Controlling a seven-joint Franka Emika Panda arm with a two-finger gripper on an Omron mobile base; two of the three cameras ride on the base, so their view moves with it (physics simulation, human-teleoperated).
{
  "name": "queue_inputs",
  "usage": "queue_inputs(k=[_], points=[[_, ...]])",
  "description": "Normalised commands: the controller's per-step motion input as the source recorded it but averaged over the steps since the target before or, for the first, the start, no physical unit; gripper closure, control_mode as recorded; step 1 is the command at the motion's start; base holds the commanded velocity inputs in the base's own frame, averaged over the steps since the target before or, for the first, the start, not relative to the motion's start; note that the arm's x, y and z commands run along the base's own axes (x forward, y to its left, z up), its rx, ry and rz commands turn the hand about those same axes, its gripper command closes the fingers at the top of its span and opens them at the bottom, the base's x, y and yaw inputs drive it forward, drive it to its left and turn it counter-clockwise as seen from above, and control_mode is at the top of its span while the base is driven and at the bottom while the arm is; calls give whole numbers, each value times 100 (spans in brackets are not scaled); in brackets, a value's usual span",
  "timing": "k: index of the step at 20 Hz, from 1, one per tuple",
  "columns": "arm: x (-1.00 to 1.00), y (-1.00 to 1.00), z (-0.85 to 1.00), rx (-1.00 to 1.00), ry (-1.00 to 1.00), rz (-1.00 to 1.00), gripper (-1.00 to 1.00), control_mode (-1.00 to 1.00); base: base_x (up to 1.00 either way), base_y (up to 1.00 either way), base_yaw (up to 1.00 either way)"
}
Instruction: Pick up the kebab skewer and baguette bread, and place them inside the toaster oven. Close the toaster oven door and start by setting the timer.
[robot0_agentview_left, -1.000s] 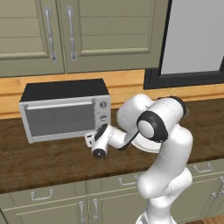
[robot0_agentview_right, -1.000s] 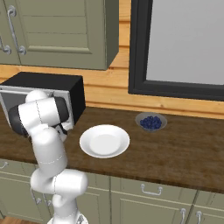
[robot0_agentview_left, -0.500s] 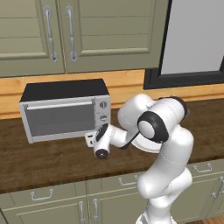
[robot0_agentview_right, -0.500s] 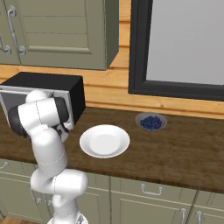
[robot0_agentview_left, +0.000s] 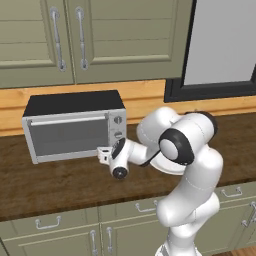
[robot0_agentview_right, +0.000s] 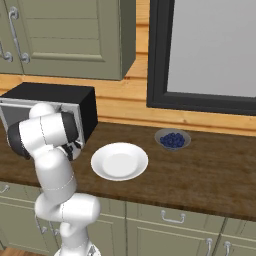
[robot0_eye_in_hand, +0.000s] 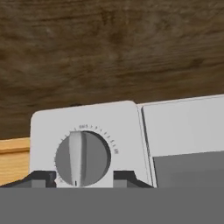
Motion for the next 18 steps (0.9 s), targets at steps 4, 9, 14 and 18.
queue_inputs(k=[4,9,14,18], points=[[11,4,-34,27,0,1,100,-100,0,0,0],[16,10,-41,24,0,1,100,-100,0,0,0],[20,16,-45,22,0,0,100,-100,0,0,0],[15,23,-40,22,0,0,100,-100,0,0,0]])
